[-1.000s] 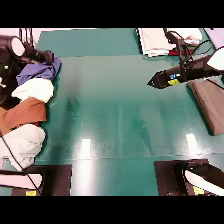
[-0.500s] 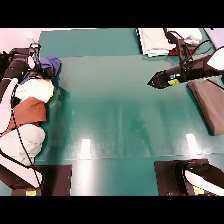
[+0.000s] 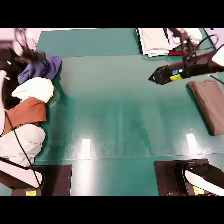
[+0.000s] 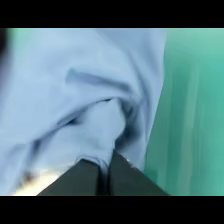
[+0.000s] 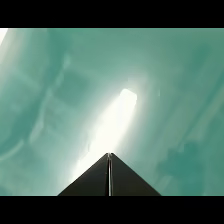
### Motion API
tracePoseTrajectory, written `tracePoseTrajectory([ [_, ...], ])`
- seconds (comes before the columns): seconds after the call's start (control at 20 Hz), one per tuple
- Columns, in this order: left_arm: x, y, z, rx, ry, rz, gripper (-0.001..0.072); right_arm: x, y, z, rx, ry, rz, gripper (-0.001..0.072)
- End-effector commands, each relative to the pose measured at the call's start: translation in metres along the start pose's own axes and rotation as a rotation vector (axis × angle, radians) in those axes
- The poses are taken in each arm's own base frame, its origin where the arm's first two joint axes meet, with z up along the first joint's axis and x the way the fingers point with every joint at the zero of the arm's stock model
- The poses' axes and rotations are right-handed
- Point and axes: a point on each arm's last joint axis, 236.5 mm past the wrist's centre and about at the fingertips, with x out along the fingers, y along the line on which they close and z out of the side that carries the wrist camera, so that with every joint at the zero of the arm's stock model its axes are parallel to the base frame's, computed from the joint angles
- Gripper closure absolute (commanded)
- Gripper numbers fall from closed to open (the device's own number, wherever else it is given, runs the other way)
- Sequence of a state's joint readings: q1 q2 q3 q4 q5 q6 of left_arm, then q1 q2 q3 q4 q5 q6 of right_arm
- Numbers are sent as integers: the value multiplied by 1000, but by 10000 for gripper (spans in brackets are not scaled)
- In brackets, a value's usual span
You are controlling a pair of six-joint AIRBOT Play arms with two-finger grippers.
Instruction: Fold the shirts.
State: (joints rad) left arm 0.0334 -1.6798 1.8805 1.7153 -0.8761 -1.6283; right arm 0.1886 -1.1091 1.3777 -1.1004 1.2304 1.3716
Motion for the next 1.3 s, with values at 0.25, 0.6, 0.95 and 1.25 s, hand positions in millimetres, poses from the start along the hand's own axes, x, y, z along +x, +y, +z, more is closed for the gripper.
tracePoseTrajectory([
  [0.25,-398,-72,177,161,-819,-227,686,-136,17,113,-204,-384,-193,696],
  [0.6,-450,-270,82,358,-669,-798,685,-229,1,138,-126,-567,-317,696],
  [0.95,-393,-411,-17,454,-347,-1045,215,-221,-36,103,-32,-485,-381,696],
  [1.25,-270,-289,5,283,-110,-736,200,-187,-71,46,82,-352,-407,696],
])
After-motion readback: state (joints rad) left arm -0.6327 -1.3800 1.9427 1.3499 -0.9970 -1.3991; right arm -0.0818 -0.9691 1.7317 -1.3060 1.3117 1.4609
